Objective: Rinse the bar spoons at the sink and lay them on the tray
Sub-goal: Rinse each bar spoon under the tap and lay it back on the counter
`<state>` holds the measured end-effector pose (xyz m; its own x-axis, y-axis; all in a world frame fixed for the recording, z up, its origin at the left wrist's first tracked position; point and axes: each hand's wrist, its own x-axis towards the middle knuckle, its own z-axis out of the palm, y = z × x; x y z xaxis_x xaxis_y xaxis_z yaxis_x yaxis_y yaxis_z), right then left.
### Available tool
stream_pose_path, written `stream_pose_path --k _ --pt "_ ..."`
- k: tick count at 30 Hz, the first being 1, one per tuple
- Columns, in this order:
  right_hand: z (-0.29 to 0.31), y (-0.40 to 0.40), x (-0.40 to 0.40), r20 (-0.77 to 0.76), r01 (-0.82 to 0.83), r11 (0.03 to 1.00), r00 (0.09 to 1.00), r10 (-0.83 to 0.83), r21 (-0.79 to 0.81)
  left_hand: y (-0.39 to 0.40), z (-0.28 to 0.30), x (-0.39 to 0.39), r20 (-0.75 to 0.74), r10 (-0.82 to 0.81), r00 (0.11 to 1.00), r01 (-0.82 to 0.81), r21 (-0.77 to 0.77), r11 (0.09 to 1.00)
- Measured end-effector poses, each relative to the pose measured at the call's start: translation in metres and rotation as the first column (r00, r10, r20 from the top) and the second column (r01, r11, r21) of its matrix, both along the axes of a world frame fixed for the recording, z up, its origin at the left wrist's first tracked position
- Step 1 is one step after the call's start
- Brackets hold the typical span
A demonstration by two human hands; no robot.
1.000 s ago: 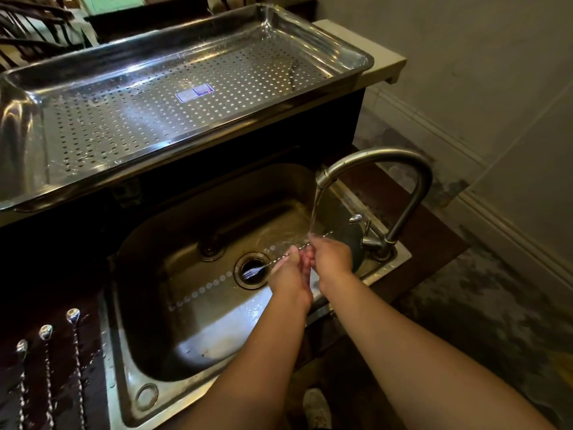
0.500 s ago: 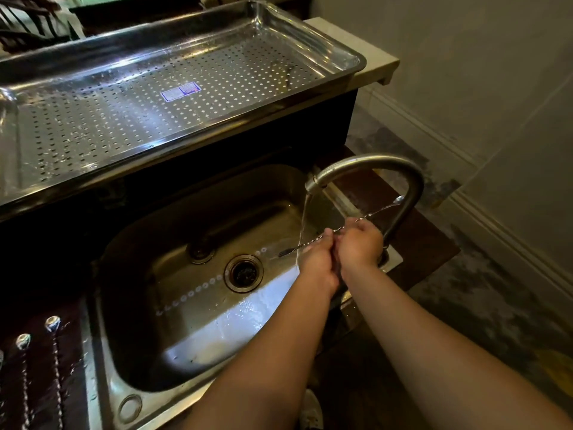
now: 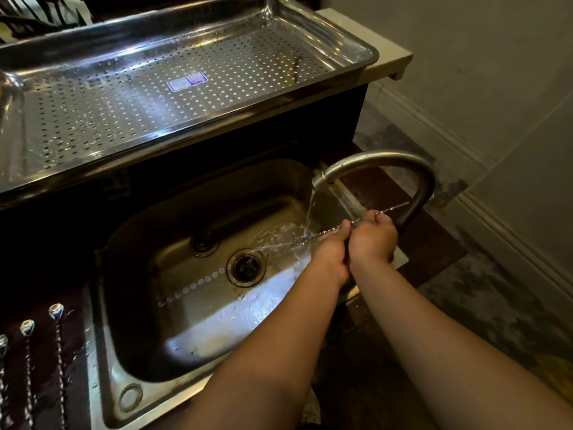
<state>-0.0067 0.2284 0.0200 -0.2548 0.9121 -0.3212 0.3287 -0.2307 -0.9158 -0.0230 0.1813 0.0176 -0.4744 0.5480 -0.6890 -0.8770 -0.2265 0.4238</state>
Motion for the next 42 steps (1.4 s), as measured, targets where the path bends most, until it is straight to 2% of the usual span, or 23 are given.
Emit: stream_pose_path --k 4,6,9,12,13,14,16,17,19,22,28,33,42 --pt "-0.005 -0.015 -0.004 0.001 -0.066 0.997 0.998 0.066 -0.037 -0.014 -0.001 -0.001 0.008 0.013 1.000 -0.013 -0.075 0.997" --pt "-0.012 -0.027 -0.008 0.021 -0.098 0.992 0.995 0.100 -0.073 -0.027 -0.004 -0.005 -0.031 0.011 0.999 -0.017 -0.209 0.978" --pt "-0.024 -0.047 -0.017 0.048 -0.147 0.979 0.987 0.155 -0.143 -0.055 -0.012 -0.016 -0.129 -0.033 0.991 -0.032 -0.472 0.881" --pt "-0.032 -0.072 -0.027 0.062 -0.245 0.950 0.963 0.261 -0.192 -0.088 -0.015 -0.020 -0.236 -0.126 0.963 -0.046 -0.611 0.790" --pt "-0.034 -0.082 -0.031 0.058 -0.237 0.949 0.965 0.254 -0.206 -0.100 -0.018 -0.021 -0.329 -0.234 0.915 -0.065 -0.693 0.718" --pt "-0.034 -0.092 -0.035 0.046 -0.236 0.946 0.967 0.252 -0.224 -0.112 -0.022 -0.021 -0.406 -0.405 0.819 -0.094 -0.792 0.604" --pt "-0.037 -0.113 -0.043 0.016 -0.302 0.924 0.949 0.314 -0.236 -0.136 -0.026 -0.020 -0.414 -0.699 0.583 -0.240 -0.910 0.339" --pt "-0.038 -0.123 -0.047 0.012 -0.353 0.908 0.931 0.365 -0.228 -0.148 -0.025 -0.019 -0.392 -0.760 0.518 -0.323 -0.912 0.251" --pt "-0.037 -0.141 -0.053 0.009 -0.433 0.878 0.896 0.444 -0.203 -0.171 -0.024 -0.019 -0.365 -0.809 0.461 -0.428 -0.890 0.157" --pt "-0.034 -0.168 -0.060 0.025 -0.557 0.812 0.822 0.569 -0.176 -0.203 -0.021 -0.022 -0.306 -0.862 0.405 -0.486 -0.870 0.081" --pt "-0.027 -0.219 -0.066 0.049 -0.746 0.658 0.657 0.752 -0.104 -0.253 -0.007 -0.028 -0.228 -0.859 0.458 -0.490 -0.871 -0.030" --pt "-0.018 -0.274 -0.074 0.079 -0.840 0.540 0.535 0.841 -0.057 -0.310 -0.007 -0.029 -0.240 -0.830 0.504 -0.501 -0.864 -0.055" --pt "-0.013 -0.414 -0.076 0.064 -0.840 0.532 0.528 0.847 -0.109 -0.442 -0.002 -0.024 -0.315 -0.723 0.614 -0.462 -0.887 -0.006"
